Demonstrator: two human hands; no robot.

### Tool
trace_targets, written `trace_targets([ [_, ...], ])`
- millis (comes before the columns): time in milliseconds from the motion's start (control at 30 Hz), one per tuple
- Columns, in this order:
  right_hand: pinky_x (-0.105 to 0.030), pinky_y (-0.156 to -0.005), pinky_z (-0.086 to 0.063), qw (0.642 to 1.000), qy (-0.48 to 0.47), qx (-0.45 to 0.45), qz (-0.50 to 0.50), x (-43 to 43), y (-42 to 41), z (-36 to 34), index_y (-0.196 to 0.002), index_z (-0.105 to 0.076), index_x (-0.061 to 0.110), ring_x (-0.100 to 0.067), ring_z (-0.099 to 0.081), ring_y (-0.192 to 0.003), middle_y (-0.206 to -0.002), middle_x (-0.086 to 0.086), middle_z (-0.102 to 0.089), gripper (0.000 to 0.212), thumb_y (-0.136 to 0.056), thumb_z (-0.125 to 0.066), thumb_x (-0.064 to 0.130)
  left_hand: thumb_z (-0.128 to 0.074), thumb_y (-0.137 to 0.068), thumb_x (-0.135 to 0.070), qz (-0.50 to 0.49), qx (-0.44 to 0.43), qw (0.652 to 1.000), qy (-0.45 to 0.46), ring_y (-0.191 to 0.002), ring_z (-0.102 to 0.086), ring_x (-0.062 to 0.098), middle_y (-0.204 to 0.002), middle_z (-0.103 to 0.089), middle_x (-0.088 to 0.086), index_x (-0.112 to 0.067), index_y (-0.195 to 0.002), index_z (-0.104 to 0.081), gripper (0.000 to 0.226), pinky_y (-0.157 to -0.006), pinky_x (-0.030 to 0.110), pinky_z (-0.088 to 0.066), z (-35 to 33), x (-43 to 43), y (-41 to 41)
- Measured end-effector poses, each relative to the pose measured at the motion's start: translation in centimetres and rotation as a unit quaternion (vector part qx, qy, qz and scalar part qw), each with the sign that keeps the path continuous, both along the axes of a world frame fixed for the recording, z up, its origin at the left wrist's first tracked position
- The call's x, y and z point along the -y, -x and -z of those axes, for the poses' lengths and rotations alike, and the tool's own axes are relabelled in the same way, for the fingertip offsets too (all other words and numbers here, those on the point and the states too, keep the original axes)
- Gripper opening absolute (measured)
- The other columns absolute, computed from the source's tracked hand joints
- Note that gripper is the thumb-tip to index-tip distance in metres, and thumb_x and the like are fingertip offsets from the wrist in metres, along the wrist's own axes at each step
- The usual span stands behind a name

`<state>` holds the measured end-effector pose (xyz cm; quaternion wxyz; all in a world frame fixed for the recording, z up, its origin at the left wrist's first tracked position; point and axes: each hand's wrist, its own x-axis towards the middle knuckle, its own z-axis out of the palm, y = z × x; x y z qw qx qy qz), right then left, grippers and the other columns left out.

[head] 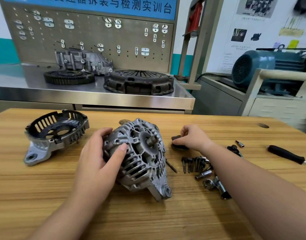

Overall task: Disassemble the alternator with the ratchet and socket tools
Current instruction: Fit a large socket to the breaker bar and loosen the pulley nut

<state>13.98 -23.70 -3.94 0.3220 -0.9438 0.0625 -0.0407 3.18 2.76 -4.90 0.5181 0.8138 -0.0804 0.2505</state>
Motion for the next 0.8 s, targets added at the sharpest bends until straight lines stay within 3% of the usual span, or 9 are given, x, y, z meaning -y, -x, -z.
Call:
trace_targets([
  [100, -0.027, -0.058, -0.044, 0.996, 0.08, -0.04, -0.017, -0.1, 0.6, -0.2, -0.083, -0.053, 0.022, -0.012, -0.053, -0.077, -0.091, 0.002, -0.059, 0.03, -0.074, -0.081, 0.027, -0.048, -0.071, -0.06, 0.009, -0.018, 0.998, 0.054, -0.114, -0.051, 0.003, -0.117, -0.054, -0.026, -0.042, -0.12, -0.048, 0.052, -0.098, 0.038, -0.043, 0.0, -0.2, -0.2],
  [200, -0.029, -0.074, -0.045, 0.993, 0.118, -0.019, -0.018, -1.0, 1.5, -1.1, -0.098, -0.051, 0.023, -0.019, -0.052, -0.092, -0.114, -0.003, -0.05, 0.03, -0.081, -0.075, 0.03, -0.051, -0.074, -0.055, 0.013, -0.038, 0.996, 0.077, -0.114, -0.051, 0.002, -0.119, -0.053, -0.025, -0.042, -0.122, -0.048, 0.05, -0.093, 0.036, -0.044, 0.3, -0.4, -0.5],
  [300, -0.033, -0.09, -0.045, 0.996, 0.028, 0.072, -0.035, -3.2, 2.8, -2.9, -0.104, -0.054, 0.022, -0.021, -0.055, -0.108, -0.12, -0.005, -0.057, 0.024, -0.089, -0.065, 0.038, -0.057, -0.08, -0.057, 0.016, -0.066, 0.994, 0.09, -0.106, -0.05, -0.006, -0.115, -0.052, -0.028, -0.042, -0.122, -0.048, 0.046, -0.079, 0.021, -0.041, 0.4, -0.4, -0.7],
  [400, -0.039, -0.091, -0.048, 0.993, -0.075, 0.061, -0.061, -5.7, 4.1, -4.5, -0.112, -0.055, 0.02, -0.021, -0.058, -0.105, -0.111, 0.001, -0.06, 0.032, -0.094, -0.053, 0.047, -0.052, -0.088, -0.052, -0.011, -0.123, 0.983, 0.135, -0.1, -0.053, -0.005, -0.107, -0.058, -0.021, -0.032, -0.117, -0.053, 0.035, -0.071, 0.008, -0.038, 0.3, -1.0, -1.3],
  [433, -0.04, -0.091, -0.048, 0.993, -0.089, 0.042, -0.069, -6.4, 4.3, -4.9, -0.116, -0.053, 0.021, -0.021, -0.058, -0.106, -0.109, 0.003, -0.058, 0.036, -0.095, -0.05, 0.05, -0.049, -0.088, -0.057, -0.017, -0.158, 0.976, 0.148, -0.103, -0.056, 0.005, -0.108, -0.061, -0.015, -0.028, -0.114, -0.056, 0.039, -0.08, 0.011, -0.041, 0.2, -1.4, -1.6],
  [500, -0.04, -0.085, -0.049, 0.99, -0.117, 0.003, -0.083, -7.4, 4.6, -5.4, -0.125, -0.051, 0.022, -0.021, -0.056, -0.106, -0.111, 0.005, -0.056, 0.046, -0.095, -0.045, 0.057, -0.043, -0.087, -0.064, -0.009, -0.237, 0.958, 0.162, -0.108, -0.059, 0.025, -0.115, -0.064, 0.003, -0.019, -0.114, -0.06, 0.055, -0.097, 0.035, -0.045, 0.0, -2.4, -2.1],
  [533, -0.038, -0.081, -0.048, 0.988, -0.125, -0.01, -0.088, -7.8, 4.6, -5.5, -0.129, -0.05, 0.023, -0.021, -0.055, -0.107, -0.117, 0.004, -0.057, 0.051, -0.094, -0.044, 0.059, -0.041, -0.09, -0.061, -0.001, -0.272, 0.947, 0.168, -0.102, -0.061, 0.03, -0.112, -0.066, 0.011, -0.014, -0.111, -0.062, 0.055, -0.093, 0.041, -0.048, -0.2, -2.8, -2.1],
  [667, -0.036, -0.084, -0.041, 0.987, -0.123, -0.025, -0.102, -9.0, 4.2, -5.3, -0.132, -0.051, 0.027, -0.019, -0.05, -0.11, -0.133, 0.001, -0.054, 0.056, -0.091, -0.045, 0.065, -0.036, -0.098, -0.05, 0.053, -0.355, 0.922, 0.146, -0.059, -0.065, 0.025, -0.071, -0.07, 0.017, -0.004, -0.098, -0.063, 0.053, -0.052, 0.027, -0.053, -0.9, -3.3, -1.4],
  [800, -0.037, -0.083, -0.042, 0.988, -0.11, -0.035, -0.101, -9.7, 4.1, -5.1, -0.135, -0.049, 0.029, -0.019, -0.051, -0.11, -0.133, 0.001, -0.054, 0.06, -0.089, -0.045, 0.067, -0.031, -0.094, -0.06, 0.124, -0.383, 0.902, 0.155, -0.057, -0.07, 0.028, -0.069, -0.071, 0.02, -0.015, -0.104, -0.056, 0.053, -0.045, 0.029, -0.054, -0.9, -3.2, -0.9],
])
